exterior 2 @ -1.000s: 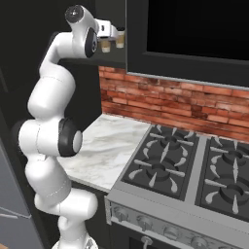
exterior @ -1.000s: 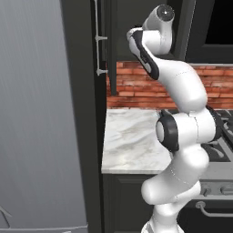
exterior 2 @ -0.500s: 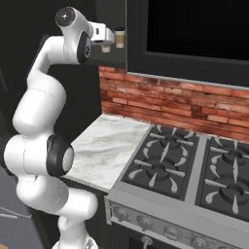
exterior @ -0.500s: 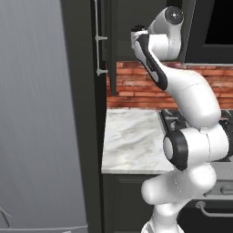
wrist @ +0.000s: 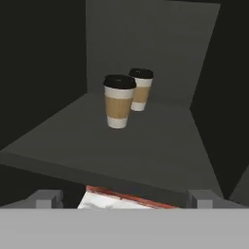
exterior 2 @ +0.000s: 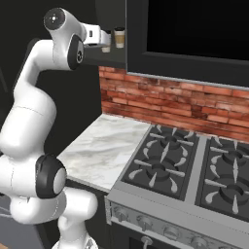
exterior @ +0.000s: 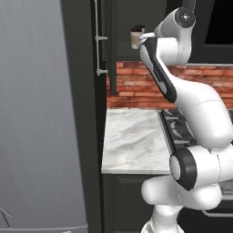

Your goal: Sort all alcoholic drinks to one cabinet, and non-alcoholic drinks to the other.

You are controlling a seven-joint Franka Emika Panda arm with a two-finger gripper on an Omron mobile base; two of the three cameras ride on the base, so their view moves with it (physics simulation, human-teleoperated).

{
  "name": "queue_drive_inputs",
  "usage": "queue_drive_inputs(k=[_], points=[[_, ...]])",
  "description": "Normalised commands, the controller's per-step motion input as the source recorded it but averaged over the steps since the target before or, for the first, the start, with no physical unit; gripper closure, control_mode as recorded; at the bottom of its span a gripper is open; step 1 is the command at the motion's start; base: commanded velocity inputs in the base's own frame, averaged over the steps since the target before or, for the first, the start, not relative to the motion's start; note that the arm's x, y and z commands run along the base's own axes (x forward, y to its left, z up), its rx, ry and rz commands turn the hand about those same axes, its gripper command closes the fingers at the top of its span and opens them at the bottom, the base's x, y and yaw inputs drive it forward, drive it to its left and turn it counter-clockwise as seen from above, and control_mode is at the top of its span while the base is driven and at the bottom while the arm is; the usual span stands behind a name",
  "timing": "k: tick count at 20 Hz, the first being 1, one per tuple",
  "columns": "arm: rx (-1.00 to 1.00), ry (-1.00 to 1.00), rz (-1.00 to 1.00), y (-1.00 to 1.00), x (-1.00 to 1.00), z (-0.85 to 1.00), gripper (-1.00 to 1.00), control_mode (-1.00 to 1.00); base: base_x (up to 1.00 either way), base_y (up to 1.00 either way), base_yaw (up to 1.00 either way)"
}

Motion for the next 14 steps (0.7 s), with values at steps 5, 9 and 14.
queue_drive_inputs(k=[5, 9, 14], points=[[0.00, 0.00, 0.00, -0.01, -0.55, 0.11, -1.00, -1.00, 0.00, 0.00, 0.00], [0.00, 0.00, 0.00, -0.01, -0.55, 0.11, -1.00, -1.00, 0.00, 0.00, 0.00], [0.00, 0.00, 0.00, -0.01, -0.56, 0.10, -1.00, -1.00, 0.00, 0.00, 0.00]])
